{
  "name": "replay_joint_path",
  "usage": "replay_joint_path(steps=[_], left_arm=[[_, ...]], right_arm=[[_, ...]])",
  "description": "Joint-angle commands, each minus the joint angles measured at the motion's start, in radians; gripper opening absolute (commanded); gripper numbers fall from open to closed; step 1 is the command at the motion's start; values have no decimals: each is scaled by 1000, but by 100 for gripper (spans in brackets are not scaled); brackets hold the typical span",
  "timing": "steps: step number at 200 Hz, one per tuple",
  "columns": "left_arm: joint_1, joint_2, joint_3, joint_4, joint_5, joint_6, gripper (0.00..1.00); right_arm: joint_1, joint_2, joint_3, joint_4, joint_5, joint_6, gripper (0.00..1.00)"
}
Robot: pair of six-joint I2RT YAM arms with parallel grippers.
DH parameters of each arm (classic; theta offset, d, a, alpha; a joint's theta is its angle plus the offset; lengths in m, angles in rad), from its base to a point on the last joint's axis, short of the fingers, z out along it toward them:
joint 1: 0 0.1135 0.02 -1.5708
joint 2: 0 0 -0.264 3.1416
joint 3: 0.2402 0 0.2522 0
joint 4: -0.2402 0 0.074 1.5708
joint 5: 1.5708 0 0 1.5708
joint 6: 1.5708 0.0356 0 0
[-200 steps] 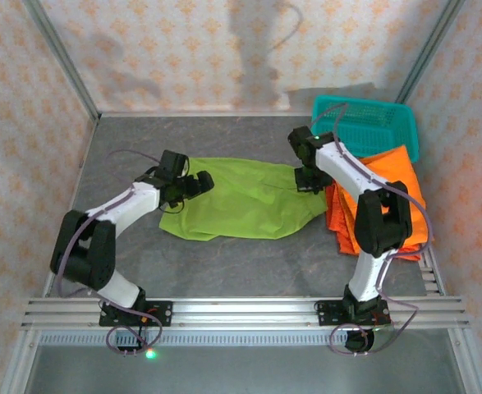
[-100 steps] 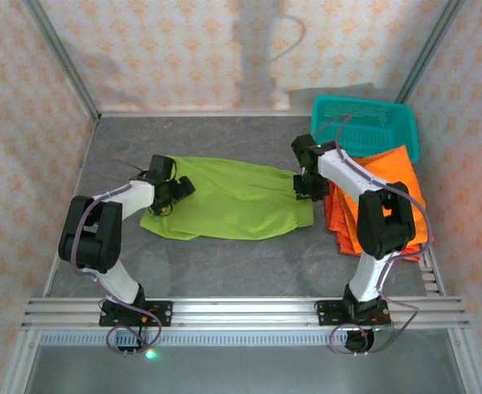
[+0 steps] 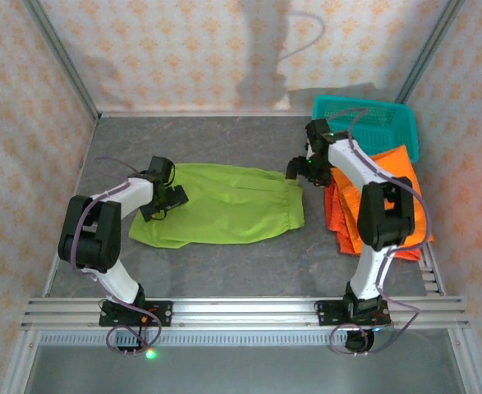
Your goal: Fold and stack the shorts
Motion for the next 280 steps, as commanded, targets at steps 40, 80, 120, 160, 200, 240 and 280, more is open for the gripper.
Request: replay_joint_path(steps=[40, 80, 120, 160, 200, 240, 280], left_arm=[[3, 7, -7, -51, -15, 27, 100], [3, 10, -17, -41, -9, 24, 100], [2, 1, -27, -39, -10, 22, 100], [3, -13, -28, -39, -5, 18, 100], [3, -78, -22, -37, 16, 12, 100], [3, -209, -16, -26, 50, 10, 100], [4, -321, -26, 9, 78, 25, 100]], right_arm=[[2, 147, 48, 38, -58, -5, 95], [10, 168, -3, 84, -95, 24, 97], [31, 164, -69, 143, -123, 68, 69], [43, 165, -83, 160, -113, 92, 35], [45, 115, -76, 134, -41, 84, 6], [50, 31, 10, -43, 142, 7, 0], [63, -11, 173, -275, 399, -84, 0]])
